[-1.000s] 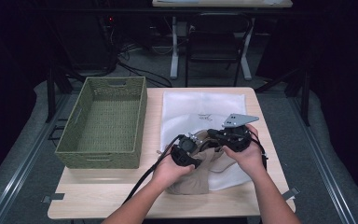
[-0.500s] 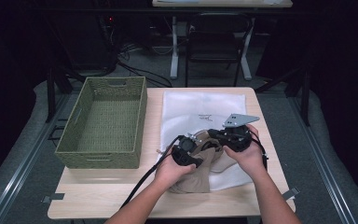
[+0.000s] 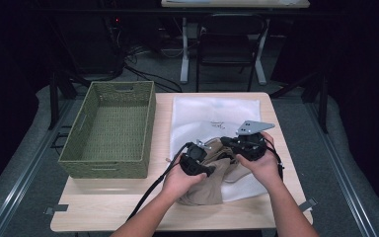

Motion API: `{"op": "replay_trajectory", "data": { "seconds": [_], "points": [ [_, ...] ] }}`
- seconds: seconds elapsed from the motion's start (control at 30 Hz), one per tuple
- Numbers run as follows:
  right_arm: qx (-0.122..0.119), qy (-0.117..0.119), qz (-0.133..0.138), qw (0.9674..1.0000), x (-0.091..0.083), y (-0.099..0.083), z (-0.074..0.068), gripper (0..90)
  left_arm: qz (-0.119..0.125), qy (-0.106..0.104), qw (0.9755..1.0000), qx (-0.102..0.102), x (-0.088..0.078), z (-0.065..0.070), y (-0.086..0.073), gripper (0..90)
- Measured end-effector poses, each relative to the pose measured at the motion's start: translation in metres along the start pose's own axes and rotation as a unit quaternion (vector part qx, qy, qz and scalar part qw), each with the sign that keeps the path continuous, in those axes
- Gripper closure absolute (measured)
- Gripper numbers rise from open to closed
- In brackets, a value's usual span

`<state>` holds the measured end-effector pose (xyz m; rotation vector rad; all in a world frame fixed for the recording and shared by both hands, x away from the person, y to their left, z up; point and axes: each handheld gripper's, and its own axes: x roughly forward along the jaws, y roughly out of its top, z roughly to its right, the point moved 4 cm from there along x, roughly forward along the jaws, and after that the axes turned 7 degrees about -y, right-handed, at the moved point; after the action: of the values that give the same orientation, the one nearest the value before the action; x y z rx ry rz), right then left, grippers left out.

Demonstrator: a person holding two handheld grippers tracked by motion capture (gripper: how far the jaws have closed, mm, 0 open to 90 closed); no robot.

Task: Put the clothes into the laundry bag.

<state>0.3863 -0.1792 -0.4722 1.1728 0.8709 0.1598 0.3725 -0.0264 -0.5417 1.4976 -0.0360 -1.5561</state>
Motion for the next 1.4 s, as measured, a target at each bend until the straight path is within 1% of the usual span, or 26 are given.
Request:
{"op": "replay_trajectory", "data": {
  "seconds": [0.03, 0.07, 0.13, 0.2, 0.37, 0.43, 0.47, 0.5, 0.57, 0.67, 0.8, 0.87, 1.0, 1.1, 1.13, 1.4],
  "points": [
    [0.000, 0.000, 0.000, 1.0000, 0.000, 0.000, 0.000, 89.5, 0.001, 0.007, 1.0000, 0.003, -0.001, 0.001, 0.000, 53.5],
    [0.000, 0.000, -0.001, 1.0000, 0.000, 0.000, 0.000, 89.5, 0.002, 0.009, 0.9999, 0.005, -0.003, 0.002, -0.001, 53.2],
    [0.000, 0.000, -0.001, 1.0000, 0.000, 0.000, 0.000, 89.5, 0.003, 0.007, 0.9999, 0.008, -0.007, 0.004, -0.001, 52.3],
    [0.000, 0.000, -0.001, 1.0000, 0.000, 0.000, 0.000, 89.5, 0.005, 0.000, 0.9999, 0.009, -0.010, 0.005, -0.002, 52.4],
    [0.000, 0.000, -0.001, 1.0000, 0.000, 0.000, 0.000, 89.5, 0.009, 0.004, 0.9999, 0.011, -0.016, 0.008, -0.005, 50.8],
    [0.000, 0.000, -0.001, 1.0000, 0.001, 0.000, 0.000, 89.5, 0.008, 0.002, 0.9999, 0.013, -0.017, 0.008, -0.007, 49.8],
    [0.000, 0.000, -0.001, 1.0000, 0.001, 0.000, 0.000, 89.5, 0.003, -0.003, 0.9999, 0.015, -0.017, 0.008, -0.008, 49.2],
    [-0.001, 0.001, -0.001, 1.0000, 0.001, -0.001, 0.000, 89.5, -0.004, -0.004, 0.9999, 0.015, -0.015, 0.008, -0.009, 48.3],
    [-0.001, 0.000, -0.002, 1.0000, 0.001, -0.001, -0.001, 89.5, -0.010, -0.006, 0.9998, 0.017, -0.013, 0.006, -0.011, 48.5],
    [-0.002, -0.001, -0.003, 1.0000, 0.001, -0.001, -0.001, 89.5, -0.008, -0.016, 0.9998, 0.008, -0.010, 0.005, -0.014, 51.3],
    [-0.002, 0.001, -0.002, 1.0000, 0.001, -0.001, 0.000, 89.5, -0.010, -0.018, 0.9997, 0.012, -0.009, 0.005, -0.016, 61.0],
    [-0.002, 0.000, -0.002, 1.0000, 0.001, -0.001, -0.001, 89.5, -0.009, -0.020, 0.9997, 0.008, -0.008, 0.005, -0.017, 64.4],
    [-0.003, 0.000, -0.002, 1.0000, 0.001, -0.001, -0.001, 89.5, -0.005, -0.023, 0.9997, 0.007, -0.009, 0.004, -0.017, 69.2],
    [-0.003, -0.001, -0.002, 1.0000, 0.001, -0.001, -0.001, 89.5, -0.002, -0.023, 0.9997, 0.006, -0.009, 0.004, -0.017, 71.6],
    [-0.003, 0.000, -0.002, 1.0000, 0.001, -0.001, -0.001, 89.5, 0.002, -0.023, 0.9997, 0.001, -0.008, 0.004, -0.017, 72.2],
    [-0.003, 0.000, -0.001, 1.0000, 0.001, -0.001, -0.001, 89.5, 0.007, -0.023, 0.9997, 0.001, -0.010, 0.005, -0.015, 75.6]
  ]
}}
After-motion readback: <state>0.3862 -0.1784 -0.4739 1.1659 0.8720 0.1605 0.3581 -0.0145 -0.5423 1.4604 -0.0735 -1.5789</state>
